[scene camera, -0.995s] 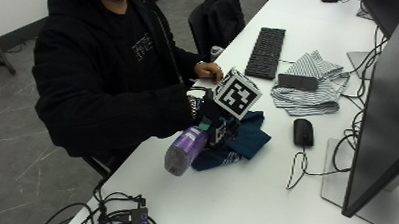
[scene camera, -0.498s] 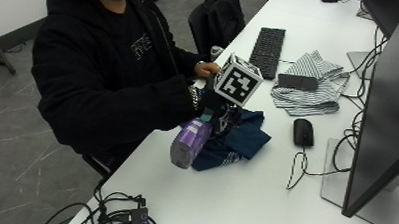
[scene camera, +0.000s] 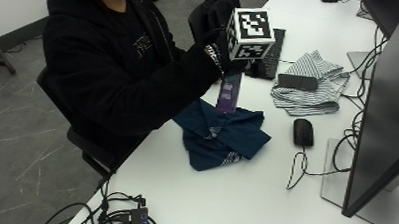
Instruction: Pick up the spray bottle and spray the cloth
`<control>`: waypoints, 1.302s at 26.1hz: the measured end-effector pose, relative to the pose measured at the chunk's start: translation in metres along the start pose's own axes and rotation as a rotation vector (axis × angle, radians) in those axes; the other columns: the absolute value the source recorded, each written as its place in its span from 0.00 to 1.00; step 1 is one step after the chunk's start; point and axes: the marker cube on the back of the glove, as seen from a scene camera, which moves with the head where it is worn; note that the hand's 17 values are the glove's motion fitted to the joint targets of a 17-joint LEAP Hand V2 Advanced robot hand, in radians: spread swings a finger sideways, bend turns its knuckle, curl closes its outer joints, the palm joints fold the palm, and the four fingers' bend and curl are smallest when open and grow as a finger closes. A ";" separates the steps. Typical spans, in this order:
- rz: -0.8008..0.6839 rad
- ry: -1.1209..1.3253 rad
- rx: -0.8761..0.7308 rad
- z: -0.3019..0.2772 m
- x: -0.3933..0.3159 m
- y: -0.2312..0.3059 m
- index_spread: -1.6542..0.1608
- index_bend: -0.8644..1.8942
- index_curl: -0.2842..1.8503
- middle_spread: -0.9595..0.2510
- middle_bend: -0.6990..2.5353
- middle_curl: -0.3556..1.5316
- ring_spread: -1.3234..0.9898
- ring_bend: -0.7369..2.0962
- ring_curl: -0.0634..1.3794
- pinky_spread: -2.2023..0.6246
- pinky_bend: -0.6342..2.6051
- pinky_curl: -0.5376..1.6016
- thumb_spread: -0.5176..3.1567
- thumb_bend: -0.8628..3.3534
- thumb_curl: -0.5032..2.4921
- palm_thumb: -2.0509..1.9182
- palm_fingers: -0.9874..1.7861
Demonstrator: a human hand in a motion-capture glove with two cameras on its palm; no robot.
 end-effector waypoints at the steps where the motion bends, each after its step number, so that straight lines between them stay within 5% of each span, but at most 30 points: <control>1: -0.034 -0.087 0.022 0.003 -0.011 -0.005 0.75 0.46 0.39 0.62 0.41 0.46 0.48 0.47 0.36 0.68 0.31 0.44 0.17 0.20 0.42 0.75 0.85; 7: -0.177 -0.525 0.158 0.033 -0.059 -0.033 0.75 0.46 0.39 0.63 0.41 0.46 0.48 0.46 0.36 0.68 0.32 0.44 0.17 0.20 0.42 0.75 0.85; 14: -0.165 -0.694 0.399 0.096 -0.077 -0.079 0.75 0.45 0.39 0.63 0.41 0.46 0.49 0.46 0.36 0.68 0.32 0.44 0.17 0.20 0.43 0.75 0.85; 34: -0.125 -0.755 0.366 0.168 -0.071 -0.105 0.75 0.45 0.40 0.64 0.41 0.46 0.48 0.46 0.37 0.67 0.31 0.44 0.17 0.20 0.43 0.75 0.85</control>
